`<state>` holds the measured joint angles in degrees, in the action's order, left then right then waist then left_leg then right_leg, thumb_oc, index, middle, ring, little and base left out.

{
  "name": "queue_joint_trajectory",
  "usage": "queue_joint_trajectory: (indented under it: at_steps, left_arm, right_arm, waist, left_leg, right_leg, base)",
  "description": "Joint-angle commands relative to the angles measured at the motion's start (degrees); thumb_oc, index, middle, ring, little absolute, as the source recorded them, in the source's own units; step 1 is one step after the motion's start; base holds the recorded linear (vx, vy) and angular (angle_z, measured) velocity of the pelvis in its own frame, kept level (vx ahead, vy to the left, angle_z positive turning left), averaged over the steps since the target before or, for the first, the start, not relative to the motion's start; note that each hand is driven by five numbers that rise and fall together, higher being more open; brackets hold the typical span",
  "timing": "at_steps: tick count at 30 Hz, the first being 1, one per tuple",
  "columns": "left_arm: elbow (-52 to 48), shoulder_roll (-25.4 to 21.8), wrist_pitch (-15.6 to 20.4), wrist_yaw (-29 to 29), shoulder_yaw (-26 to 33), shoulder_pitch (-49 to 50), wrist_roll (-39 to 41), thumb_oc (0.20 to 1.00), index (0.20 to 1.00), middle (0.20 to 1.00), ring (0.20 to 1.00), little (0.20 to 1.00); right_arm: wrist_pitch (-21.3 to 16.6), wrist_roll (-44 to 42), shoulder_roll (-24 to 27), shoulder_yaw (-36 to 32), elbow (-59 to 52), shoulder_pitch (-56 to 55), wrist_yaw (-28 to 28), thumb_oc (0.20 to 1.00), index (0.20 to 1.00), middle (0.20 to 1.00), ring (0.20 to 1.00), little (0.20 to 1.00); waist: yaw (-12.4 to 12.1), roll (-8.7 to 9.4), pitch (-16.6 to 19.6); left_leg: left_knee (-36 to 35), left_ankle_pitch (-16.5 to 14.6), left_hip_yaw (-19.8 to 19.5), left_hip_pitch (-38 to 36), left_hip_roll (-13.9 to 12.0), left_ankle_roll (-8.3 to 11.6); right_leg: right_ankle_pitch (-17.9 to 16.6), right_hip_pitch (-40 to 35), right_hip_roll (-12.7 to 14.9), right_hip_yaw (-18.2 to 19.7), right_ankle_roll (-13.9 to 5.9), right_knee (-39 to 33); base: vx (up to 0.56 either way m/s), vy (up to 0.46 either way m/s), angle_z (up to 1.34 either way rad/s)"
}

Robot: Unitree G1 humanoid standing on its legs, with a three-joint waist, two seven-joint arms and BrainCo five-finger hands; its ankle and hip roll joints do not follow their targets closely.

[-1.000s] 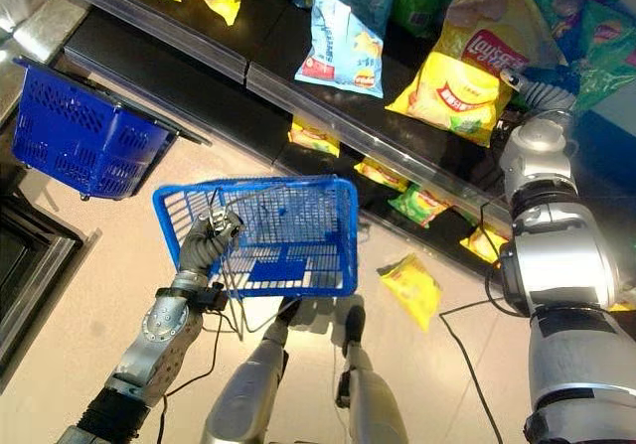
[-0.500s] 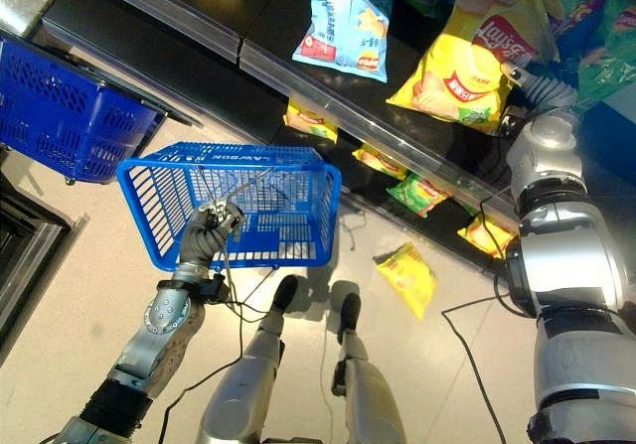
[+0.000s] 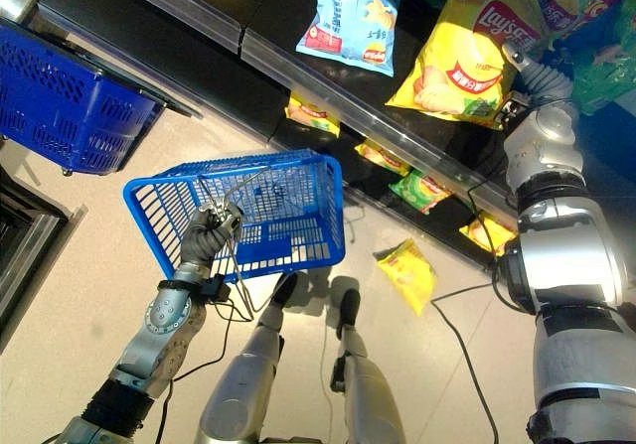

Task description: Pick up the snacks into the basket

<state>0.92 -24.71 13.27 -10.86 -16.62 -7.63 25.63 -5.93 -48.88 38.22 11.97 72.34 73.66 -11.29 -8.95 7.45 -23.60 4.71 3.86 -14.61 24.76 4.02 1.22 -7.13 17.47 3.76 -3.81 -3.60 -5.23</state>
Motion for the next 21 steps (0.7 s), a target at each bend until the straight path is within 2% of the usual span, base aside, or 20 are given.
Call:
queue_joint_trajectory:
  at_steps: [1,2,15,18,21]
  left_arm:
    - [-13.13,-0.13,5.27,1.47,3.42,-0.31,-0.69,0.200,0.200,0.200,0.200,0.200]
    - [-13.14,-0.12,5.39,1.26,3.33,-0.63,-0.55,0.200,0.200,0.200,0.200,0.200]
    - [-12.19,0.22,5.34,0.75,3.41,-1.58,-0.65,0.200,0.200,0.200,0.200,0.200]
    - [-11.81,0.43,5.36,0.11,4.12,-1.76,-0.83,0.200,0.200,0.200,0.200,0.200]
    - [-10.92,1.38,5.19,-0.98,5.37,-2.24,-0.95,0.200,0.200,0.200,0.200,0.200]
  right_arm:
    - [-3.03,-2.19,0.11,4.45,-2.45,5.69,0.82,0.363,0.363,0.363,0.363,0.363]
    - [-3.36,-2.36,-0.06,4.27,-2.53,5.86,0.34,0.200,0.200,0.200,0.200,0.200]
    - [-4.09,-2.69,0.28,4.00,-4.30,5.14,0.15,0.200,0.200,0.200,0.200,0.200]
    - [-5.18,-4.08,-0.31,3.78,-7.97,3.74,0.03,0.200,0.200,0.200,0.200,0.200]
    - [-8.80,-7.81,-1.96,1.57,-19.05,-1.72,-0.77,0.200,0.200,0.200,0.200,0.200]
  waist:
    - [-0.68,0.21,1.03]
    - [-0.68,0.09,1.03]
    - [-0.48,-0.09,1.11]
    - [0.05,0.07,1.11]
    - [0.96,0.16,0.95]
  left_leg:
    - [1.31,-4.46,-0.22,-2.30,0.59,1.68]
    - [1.15,-4.40,-0.29,-2.41,0.58,1.69]
    - [0.67,-4.25,-0.59,-2.59,0.73,1.76]
    - [0.52,-4.15,-0.37,-2.69,0.66,1.76]
    - [0.44,-4.07,-0.10,-3.00,0.66,1.68]
  right_leg:
    - [5.36,0.60,1.87,0.15,-4.18,6.20]
    - [5.35,0.46,1.93,-0.01,-4.21,6.09]
    - [5.35,-0.17,2.33,-0.30,-4.29,5.44]
    - [5.33,-0.24,2.29,-0.10,-4.24,5.37]
    - [5.31,-0.37,2.27,0.32,-4.30,5.29]
  base:
    - [0.00,0.000,0.00]
    - [0.00,0.000,0.00]
    - [0.00,0.000,0.03]
    - [0.00,0.002,0.01]
    - [0.00,0.000,0.00]
